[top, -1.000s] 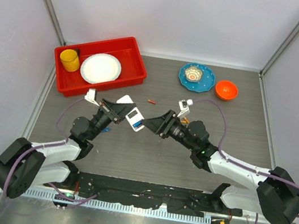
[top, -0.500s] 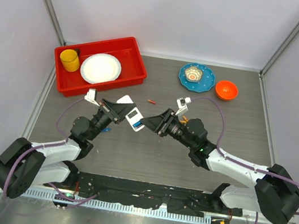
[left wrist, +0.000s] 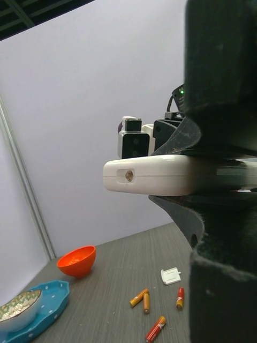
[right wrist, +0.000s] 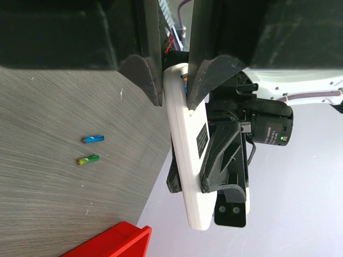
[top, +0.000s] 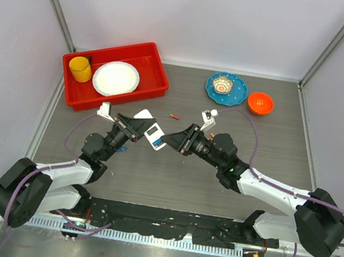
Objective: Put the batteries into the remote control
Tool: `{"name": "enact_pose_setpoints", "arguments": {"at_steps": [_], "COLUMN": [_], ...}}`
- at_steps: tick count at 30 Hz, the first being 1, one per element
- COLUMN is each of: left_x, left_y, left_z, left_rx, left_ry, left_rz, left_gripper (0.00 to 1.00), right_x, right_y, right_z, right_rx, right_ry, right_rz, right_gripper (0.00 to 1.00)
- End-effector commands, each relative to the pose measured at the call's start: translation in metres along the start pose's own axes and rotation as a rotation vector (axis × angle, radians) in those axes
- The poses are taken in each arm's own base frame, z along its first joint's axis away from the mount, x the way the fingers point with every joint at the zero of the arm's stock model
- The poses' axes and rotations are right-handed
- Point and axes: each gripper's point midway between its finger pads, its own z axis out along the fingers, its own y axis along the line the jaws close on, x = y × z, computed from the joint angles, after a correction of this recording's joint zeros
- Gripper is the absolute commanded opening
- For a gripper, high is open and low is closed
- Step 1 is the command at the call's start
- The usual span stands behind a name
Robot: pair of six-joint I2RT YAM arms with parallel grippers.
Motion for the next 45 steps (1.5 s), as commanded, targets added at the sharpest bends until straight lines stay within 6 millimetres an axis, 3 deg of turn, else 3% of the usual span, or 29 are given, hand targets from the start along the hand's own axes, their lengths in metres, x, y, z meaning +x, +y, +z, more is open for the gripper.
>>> {"name": "enact_pose_setpoints", "arguments": {"at_steps": [1, 8, 9, 10, 13, 17, 21, 23, 24, 25, 27, 28, 31, 32, 33, 36, 39, 45], "left_x": [-0.007, -0.006, -0.006, -0.006, -0.006, -0.006, -0.005, -0.003, -0.002, 0.000, 0.015, 0.023, 0.048, 0.049, 0.052, 0.060, 0.061, 0.062], "left_y": [-0.039, -0.036, -0.036, -0.035, -0.032, -0.028, -0.025, -0.023, -0.022, -0.020, -0.009, -0.004, 0.012, 0.007, 0.006, 0.009, 0.010, 0.005], "left_z": [0.006, 0.005, 0.004, 0.005, 0.004, 0.003, 0.002, 0.003, 0.002, 0.003, 0.006, 0.007, 0.005, 0.002, 0.000, -0.007, -0.012, -0.015], "left_rx": [0.132, 0.122, 0.125, 0.122, 0.113, 0.099, 0.089, 0.080, 0.074, 0.067, 0.004, -0.024, -0.081, -0.050, -0.036, -0.018, -0.009, 0.020], "left_ry": [-0.018, -0.019, -0.020, -0.019, -0.019, -0.021, -0.022, -0.012, -0.005, 0.010, 0.104, 0.153, 0.304, 0.310, 0.323, 0.358, 0.359, 0.363], "left_rz": [0.020, 0.022, 0.024, 0.025, 0.029, 0.030, 0.033, 0.032, 0.031, 0.031, 0.035, 0.041, 0.029, 0.000, -0.014, -0.058, -0.075, -0.066], "left_gripper": [0.00, 0.00, 0.00, 0.00, 0.00, 0.00, 0.00, 0.00, 0.00, 0.00, 0.00, 0.00, 0.00, 0.00, 0.00, 0.00, 0.00, 0.00], "right_x": [-0.005, -0.009, -0.012, -0.014, -0.032, -0.062, -0.089, -0.095, -0.101, -0.108, -0.119, -0.122, -0.114, -0.102, -0.106, -0.099, -0.094, -0.098], "right_y": [-0.009, 0.000, 0.003, 0.007, 0.023, 0.051, 0.056, 0.030, 0.003, -0.036, -0.071, -0.097, -0.146, -0.161, -0.174, -0.208, -0.229, -0.234], "right_z": [0.005, -0.001, -0.002, -0.004, -0.013, -0.031, -0.045, -0.053, -0.056, -0.074, -0.094, -0.109, -0.129, -0.132, -0.139, -0.153, -0.163, -0.161], "right_rx": [0.102, 0.104, 0.091, 0.077, 0.014, -0.038, 0.036, 0.225, 0.360, 0.583, 0.800, 0.937, 1.077, 1.083, 1.118, 1.188, 1.250, 1.246], "right_ry": [-0.003, -0.029, -0.038, -0.048, -0.102, -0.164, -0.214, -0.197, -0.200, -0.219, -0.248, -0.255, -0.235, -0.190, -0.203, -0.180, -0.138, -0.135], "right_rz": [-0.103, -0.120, -0.116, -0.099, -0.079, -0.112, -0.223, -0.280, -0.348, -0.377, -0.417, -0.442, -0.389, -0.355, -0.310, -0.253, -0.248, -0.278], "right_gripper": [0.01, 0.04, 0.11, 0.29, 0.55, 0.74, 0.77, 0.77, 0.77, 0.77, 0.76, 0.76, 0.75, 0.75, 0.75, 0.75, 0.72, 0.62]}}
